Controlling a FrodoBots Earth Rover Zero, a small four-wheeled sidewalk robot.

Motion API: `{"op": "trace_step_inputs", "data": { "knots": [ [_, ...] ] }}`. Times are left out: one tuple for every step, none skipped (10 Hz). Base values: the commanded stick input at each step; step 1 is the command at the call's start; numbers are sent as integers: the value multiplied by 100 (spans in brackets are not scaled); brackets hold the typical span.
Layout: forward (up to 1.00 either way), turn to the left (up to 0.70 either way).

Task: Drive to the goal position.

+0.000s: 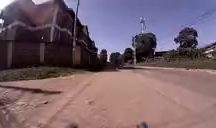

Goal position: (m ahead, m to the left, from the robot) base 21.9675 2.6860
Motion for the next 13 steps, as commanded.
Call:
{"op": "trace_step_inputs", "data": {
  "knots": [
    [100, 0],
    [100, 0],
    [100, 0],
    [100, 0],
    [100, 0],
    [100, 0],
    [100, 0],
    [100, 0],
    [100, 0],
    [100, 0],
    [100, 0],
    [100, 0],
    [100, 0]
  ]
}}
